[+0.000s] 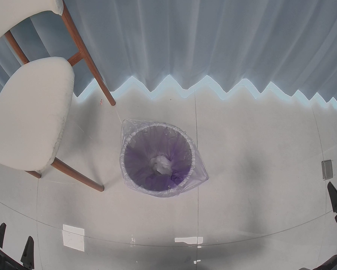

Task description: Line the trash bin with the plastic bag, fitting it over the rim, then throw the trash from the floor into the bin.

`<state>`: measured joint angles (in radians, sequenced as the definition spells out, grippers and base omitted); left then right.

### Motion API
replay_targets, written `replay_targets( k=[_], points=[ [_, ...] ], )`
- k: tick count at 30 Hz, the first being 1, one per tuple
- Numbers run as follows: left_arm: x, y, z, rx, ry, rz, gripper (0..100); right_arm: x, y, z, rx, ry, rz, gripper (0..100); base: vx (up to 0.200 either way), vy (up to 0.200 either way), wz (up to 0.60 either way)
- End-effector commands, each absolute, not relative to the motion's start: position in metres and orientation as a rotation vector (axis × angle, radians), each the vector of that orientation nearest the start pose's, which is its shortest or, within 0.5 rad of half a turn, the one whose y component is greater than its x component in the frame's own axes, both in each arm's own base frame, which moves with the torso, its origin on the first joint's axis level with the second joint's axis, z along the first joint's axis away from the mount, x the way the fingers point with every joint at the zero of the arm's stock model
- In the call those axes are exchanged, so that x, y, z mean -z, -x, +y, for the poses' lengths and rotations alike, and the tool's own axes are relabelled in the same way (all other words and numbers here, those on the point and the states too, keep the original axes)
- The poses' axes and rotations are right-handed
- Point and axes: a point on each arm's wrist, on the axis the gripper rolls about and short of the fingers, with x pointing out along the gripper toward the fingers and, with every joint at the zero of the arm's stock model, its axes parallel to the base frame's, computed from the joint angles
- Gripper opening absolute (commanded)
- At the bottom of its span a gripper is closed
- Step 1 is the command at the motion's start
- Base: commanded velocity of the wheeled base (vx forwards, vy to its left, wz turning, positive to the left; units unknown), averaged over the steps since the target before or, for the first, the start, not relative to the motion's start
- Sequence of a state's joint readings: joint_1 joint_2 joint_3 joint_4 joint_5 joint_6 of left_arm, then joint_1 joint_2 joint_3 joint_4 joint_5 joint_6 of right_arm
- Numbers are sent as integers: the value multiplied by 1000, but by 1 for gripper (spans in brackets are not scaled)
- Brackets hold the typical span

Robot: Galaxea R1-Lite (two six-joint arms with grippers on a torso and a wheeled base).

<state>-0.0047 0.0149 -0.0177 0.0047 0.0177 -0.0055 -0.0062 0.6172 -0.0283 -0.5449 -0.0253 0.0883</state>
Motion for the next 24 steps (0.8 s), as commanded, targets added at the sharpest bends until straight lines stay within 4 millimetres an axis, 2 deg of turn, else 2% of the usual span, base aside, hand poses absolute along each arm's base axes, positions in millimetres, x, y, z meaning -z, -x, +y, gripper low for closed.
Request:
replay_targets(
  k=[1, 6, 9, 24],
  points=[
    [-76, 23, 1, -14, 6, 1, 100, -128, 4, 0, 23, -54, -119, 100, 0, 0, 0],
    [-76, 23, 1, -14, 6, 1, 100, -102, 22, 0, 15, -14, -106, 100, 0, 0, 0],
    [-76, 23, 1, -14, 6, 1, 100, -83, 23, 0, 11, 4, -72, 100, 0, 0, 0],
    [-76, 23, 0, -12, 6, 3, 100, -80, 23, 1, -32, -7, -37, 100, 0, 0, 0]
  ],
)
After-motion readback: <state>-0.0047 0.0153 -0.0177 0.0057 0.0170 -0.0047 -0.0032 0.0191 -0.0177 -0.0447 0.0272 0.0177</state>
